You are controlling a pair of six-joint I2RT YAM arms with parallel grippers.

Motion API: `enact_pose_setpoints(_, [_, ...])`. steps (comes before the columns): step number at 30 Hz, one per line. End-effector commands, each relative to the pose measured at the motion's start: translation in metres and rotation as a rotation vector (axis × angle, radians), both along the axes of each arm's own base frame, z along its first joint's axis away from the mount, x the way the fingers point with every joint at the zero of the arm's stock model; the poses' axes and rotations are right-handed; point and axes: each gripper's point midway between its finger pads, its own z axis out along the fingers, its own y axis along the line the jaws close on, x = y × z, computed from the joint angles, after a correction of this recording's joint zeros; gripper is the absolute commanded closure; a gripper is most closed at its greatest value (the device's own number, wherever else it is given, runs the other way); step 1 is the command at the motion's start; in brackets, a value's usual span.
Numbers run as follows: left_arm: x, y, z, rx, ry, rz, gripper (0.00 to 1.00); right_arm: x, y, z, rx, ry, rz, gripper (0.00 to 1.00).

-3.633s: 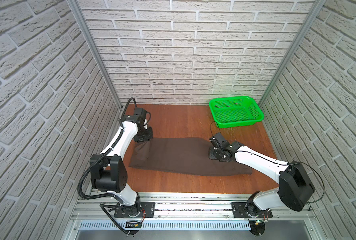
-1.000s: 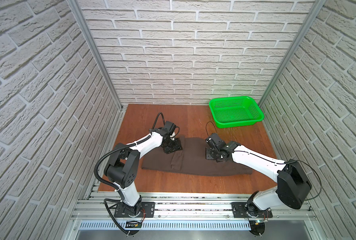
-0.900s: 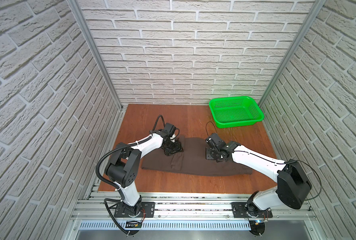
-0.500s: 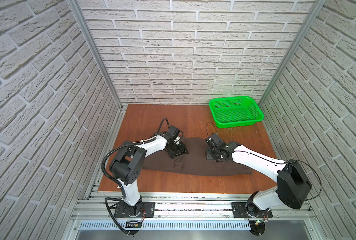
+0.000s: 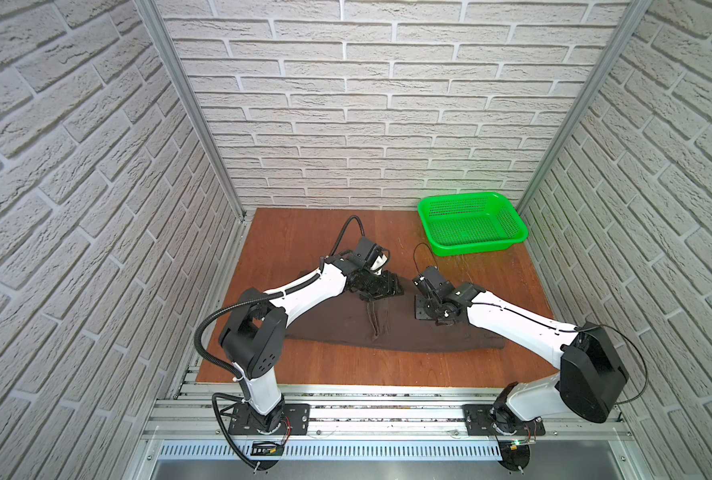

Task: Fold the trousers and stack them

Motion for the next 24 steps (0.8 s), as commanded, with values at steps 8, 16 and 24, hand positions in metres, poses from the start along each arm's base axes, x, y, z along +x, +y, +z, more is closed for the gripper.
enact_pose_setpoints(8, [0.024, 0.066, -0.038, 0.13, -0.002, 0.161, 0.33, 0.006, 0.019, 0.015, 0.03, -0.034, 0.029, 0.73])
enact_pose_setpoints(16, [0.039, 0.04, -0.085, 0.131, 0.095, 0.15, 0.32, 0.002, 0.011, 0.016, 0.01, -0.037, 0.019, 0.73])
enact_pose_setpoints(24, [0.033, -0.04, -0.057, 0.049, 0.052, -0.029, 0.34, 0.002, 0.008, 0.016, -0.007, -0.043, 0.02, 0.73])
